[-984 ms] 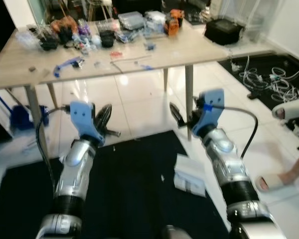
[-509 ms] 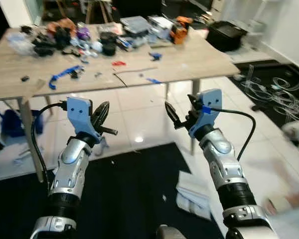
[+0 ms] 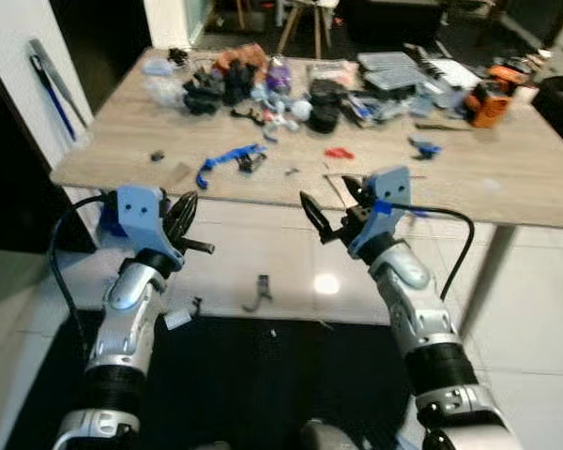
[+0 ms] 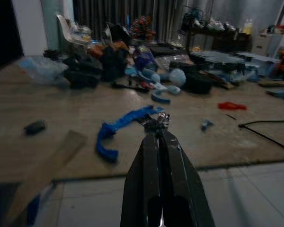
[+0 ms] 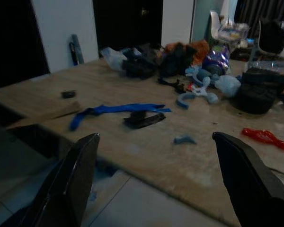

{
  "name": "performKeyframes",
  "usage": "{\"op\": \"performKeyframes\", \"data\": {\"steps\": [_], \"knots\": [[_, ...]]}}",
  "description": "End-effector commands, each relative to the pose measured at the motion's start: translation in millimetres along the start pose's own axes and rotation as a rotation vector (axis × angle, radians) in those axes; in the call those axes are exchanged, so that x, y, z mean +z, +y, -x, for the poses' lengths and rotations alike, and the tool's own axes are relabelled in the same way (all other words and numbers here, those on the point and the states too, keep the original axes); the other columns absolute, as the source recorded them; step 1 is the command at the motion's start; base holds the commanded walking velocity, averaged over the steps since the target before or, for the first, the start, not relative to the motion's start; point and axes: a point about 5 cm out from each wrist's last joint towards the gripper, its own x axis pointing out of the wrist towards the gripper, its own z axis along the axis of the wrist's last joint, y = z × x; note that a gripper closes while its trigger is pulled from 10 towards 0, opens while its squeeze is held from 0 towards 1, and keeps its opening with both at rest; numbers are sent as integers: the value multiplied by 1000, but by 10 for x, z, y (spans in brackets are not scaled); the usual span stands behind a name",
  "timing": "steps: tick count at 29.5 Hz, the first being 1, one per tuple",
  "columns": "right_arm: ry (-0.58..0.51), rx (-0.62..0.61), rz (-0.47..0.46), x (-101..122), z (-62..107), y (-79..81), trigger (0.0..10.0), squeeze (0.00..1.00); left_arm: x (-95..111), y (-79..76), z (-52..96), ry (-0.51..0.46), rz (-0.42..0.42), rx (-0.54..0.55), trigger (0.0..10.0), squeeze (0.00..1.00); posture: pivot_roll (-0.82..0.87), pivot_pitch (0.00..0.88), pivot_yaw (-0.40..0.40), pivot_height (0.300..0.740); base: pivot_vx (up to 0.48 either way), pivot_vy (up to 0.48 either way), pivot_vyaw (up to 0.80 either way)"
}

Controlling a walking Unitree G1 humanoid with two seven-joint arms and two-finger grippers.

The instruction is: Picking trash to rubbish bin

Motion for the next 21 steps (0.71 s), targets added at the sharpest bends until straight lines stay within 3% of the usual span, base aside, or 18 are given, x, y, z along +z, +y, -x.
{"op": "performKeyframes", "data": {"steps": [1, 11, 21], "knots": [[-7, -22, 8, 30, 10, -52, 10000, 0, -10, -30, -7, 5, 2, -16, 10000, 0, -3, 0, -10, 740, 480, 0, 0], [9, -50, -22, 10, -1, -76, 10000, 0, -14, -31, -5, 6, 3, -18, 10000, 0, -3, 0, -13, 740, 480, 0, 0], [16, -55, -23, -4, -4, -83, 10000, 0, -23, -34, -5, 7, 3, -21, 10000, 0, -4, 0, -13, 740, 480, 0, -793]]}}
